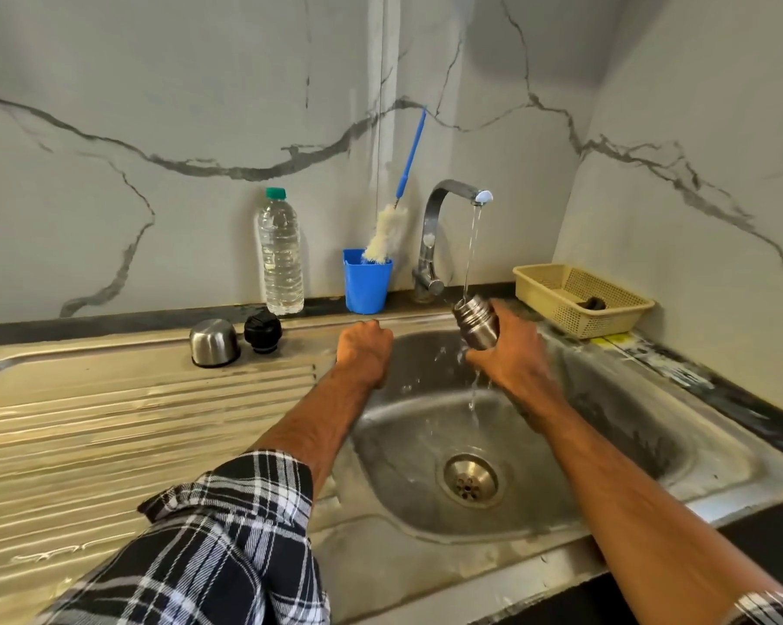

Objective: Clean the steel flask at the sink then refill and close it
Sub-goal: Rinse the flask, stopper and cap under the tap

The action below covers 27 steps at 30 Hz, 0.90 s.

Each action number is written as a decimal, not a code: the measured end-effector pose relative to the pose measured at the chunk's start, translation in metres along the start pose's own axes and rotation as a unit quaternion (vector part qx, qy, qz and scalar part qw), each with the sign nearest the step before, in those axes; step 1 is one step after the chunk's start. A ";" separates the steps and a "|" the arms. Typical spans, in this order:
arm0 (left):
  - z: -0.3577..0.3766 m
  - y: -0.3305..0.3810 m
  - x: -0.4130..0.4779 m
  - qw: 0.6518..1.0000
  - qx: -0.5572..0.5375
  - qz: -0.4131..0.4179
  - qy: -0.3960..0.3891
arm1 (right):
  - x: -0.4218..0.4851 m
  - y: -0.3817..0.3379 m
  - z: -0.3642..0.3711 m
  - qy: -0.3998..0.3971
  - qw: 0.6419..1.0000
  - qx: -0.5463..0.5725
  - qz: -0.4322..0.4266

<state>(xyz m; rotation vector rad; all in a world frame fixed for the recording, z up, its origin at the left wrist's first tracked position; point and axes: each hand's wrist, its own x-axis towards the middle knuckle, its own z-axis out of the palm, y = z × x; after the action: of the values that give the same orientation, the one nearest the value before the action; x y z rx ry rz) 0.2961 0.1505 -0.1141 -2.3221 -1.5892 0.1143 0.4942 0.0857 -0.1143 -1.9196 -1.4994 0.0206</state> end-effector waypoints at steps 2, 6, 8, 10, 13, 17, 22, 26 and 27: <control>-0.002 0.000 0.002 1.000 -0.003 0.003 0.004 | 0.001 0.000 -0.001 0.017 0.999 0.032 0.010; -0.003 -0.001 0.004 1.000 -0.013 -0.004 0.003 | -0.003 -0.003 0.006 -0.026 0.997 0.064 0.026; 0.000 -0.001 0.003 1.000 -0.013 0.001 0.002 | -0.001 -0.007 0.003 0.013 0.995 0.094 0.016; 0.002 -0.002 0.002 1.000 -0.009 0.004 0.001 | 0.001 -0.009 0.005 0.024 0.995 0.093 0.007; 0.002 -0.002 0.000 1.000 -0.021 0.008 0.000 | -0.002 -0.002 0.011 -0.039 0.996 0.080 0.029; 0.002 -0.007 -0.001 1.000 -0.022 0.017 -0.001 | 0.004 -0.002 0.011 0.016 0.990 0.132 0.037; 0.002 -0.006 0.002 1.000 -0.020 0.019 0.004 | 0.003 0.001 0.012 -0.004 0.991 0.125 0.036; 0.004 -0.006 0.000 1.000 -0.011 0.016 0.005 | 0.003 0.001 0.016 -0.034 0.990 0.129 0.049; 0.005 -0.006 0.001 1.000 -0.011 0.019 0.005 | 0.003 0.002 0.016 -0.041 0.989 0.131 0.049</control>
<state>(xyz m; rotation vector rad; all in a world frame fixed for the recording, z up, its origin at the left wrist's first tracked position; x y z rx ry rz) 0.2900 0.1542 -0.1171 -2.3651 -1.5502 0.0939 0.4903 0.0958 -0.1266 -1.7951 -1.3779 0.3271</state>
